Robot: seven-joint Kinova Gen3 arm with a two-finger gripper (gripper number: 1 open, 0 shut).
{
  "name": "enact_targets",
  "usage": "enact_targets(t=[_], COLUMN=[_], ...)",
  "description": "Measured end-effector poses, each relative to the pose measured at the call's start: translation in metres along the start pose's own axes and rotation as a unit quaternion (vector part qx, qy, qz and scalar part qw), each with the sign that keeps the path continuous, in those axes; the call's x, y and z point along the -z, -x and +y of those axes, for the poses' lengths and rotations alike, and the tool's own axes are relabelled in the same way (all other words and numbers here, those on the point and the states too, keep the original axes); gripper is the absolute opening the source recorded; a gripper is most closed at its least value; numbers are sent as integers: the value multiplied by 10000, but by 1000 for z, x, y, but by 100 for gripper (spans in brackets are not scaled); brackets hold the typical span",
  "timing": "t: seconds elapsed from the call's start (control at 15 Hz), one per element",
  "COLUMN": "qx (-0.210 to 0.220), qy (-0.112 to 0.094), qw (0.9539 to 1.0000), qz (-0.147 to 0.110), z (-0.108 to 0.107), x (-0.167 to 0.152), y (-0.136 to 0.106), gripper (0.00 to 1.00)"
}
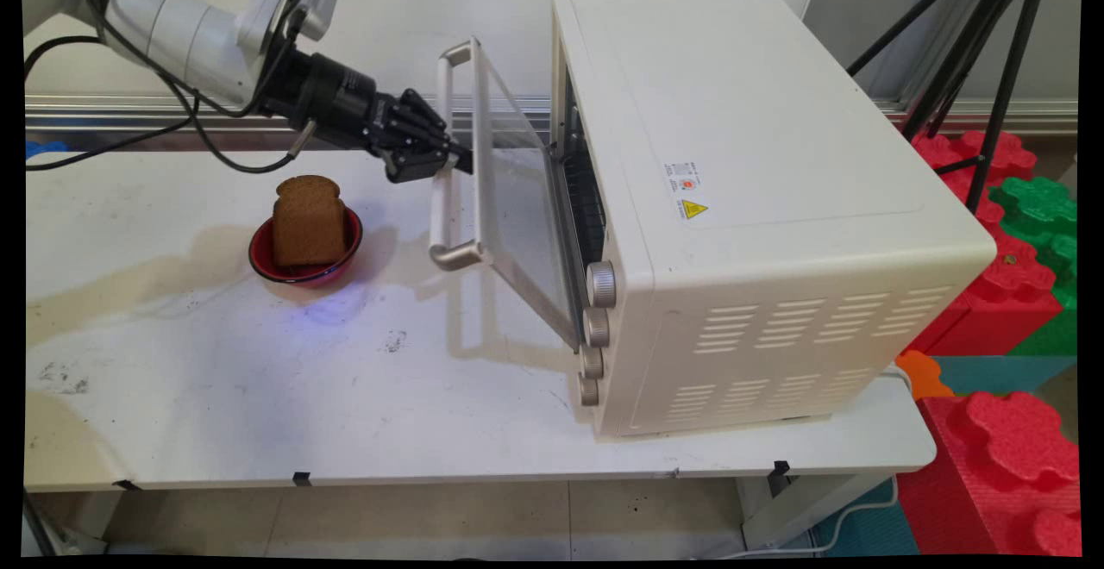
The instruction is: Open the oven
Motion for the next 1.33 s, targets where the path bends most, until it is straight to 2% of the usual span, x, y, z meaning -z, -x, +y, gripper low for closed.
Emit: enact_targets(t=[0.87,1.33], qx=[59,59], qy=[63,78], qw=[9983,9968], qz=[-571,-791], z=[3,4], x=[16,19], y=[57,86], gripper=[0,0])
